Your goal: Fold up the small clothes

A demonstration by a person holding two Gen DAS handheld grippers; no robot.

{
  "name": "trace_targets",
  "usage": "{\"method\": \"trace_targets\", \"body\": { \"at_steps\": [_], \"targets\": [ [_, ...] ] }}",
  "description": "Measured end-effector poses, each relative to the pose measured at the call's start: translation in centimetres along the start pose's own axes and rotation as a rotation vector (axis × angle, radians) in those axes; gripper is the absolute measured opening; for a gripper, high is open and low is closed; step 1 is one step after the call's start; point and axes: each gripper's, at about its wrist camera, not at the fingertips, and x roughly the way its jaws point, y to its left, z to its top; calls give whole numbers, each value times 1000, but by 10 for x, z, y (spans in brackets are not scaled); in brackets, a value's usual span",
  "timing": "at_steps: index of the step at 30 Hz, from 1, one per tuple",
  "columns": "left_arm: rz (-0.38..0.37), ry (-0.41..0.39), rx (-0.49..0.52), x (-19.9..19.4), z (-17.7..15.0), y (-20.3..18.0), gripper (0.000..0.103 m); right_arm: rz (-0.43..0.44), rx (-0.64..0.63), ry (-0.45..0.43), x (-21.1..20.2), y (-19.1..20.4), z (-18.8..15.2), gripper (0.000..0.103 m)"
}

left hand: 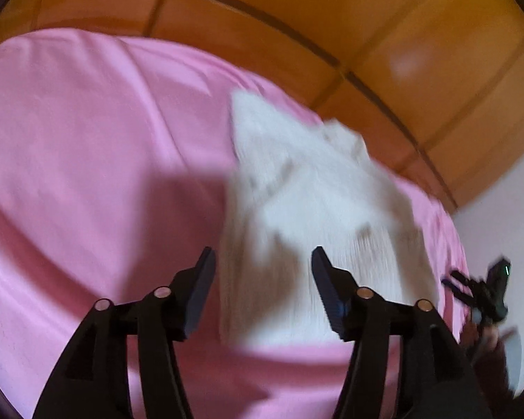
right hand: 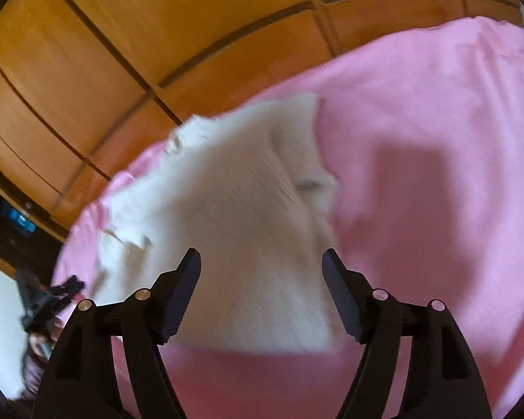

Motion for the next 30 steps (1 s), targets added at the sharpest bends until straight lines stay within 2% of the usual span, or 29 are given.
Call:
{"method": "trace_targets", "body": {
  "at_steps": [3, 4, 5, 7, 8, 9, 11, 18, 21, 24, 27, 29, 30],
  "targets": [
    [14, 50, 34, 13, -18, -2, 59, -30, -4, 54, 13, -10, -22, 70],
    [20, 71, 31, 21, -22, -3, 54, -44, -21, 71, 21, -8, -28, 66],
    [24, 82, 32, 24, -25, -5, 46, -51, -33, 82, 27, -6, -32, 56],
    [67, 88, 54, 32, -27, -11, 15, -83, -43, 77, 40, 0, -37, 45],
    [78, 88, 40, 32, -26, -12, 10, -89, -50, 72, 42, 2, -36, 25],
    [78, 80, 27, 31, -25, -12, 9, -78, -41, 78, 43, 6, -34, 19],
    [86, 53, 20, 19, -25, -15, 8, -87, -55, 57, 33, 13, -32, 16],
    [35, -1, 17, -41, -52, -23, 4, -39, -83, -26, -38, 24, -45, 13],
    [17, 7, -5, -69, -80, -20, 4, -35, -113, 2, -65, 26, -69, 13],
    [7, 57, -66, -85, -115, -8, 4, -39, -96, 68, -80, 14, -100, 13],
    [27, 100, -96, -86, -140, -1, 6, -56, -59, 135, -77, -4, -123, 16],
    [101, 63, -91, -90, -140, -1, 13, -94, -81, 138, -75, -2, -125, 20],
    [122, 31, -87, -96, -134, -1, 17, -101, -93, 129, -76, -2, -123, 26]
  ]
}}
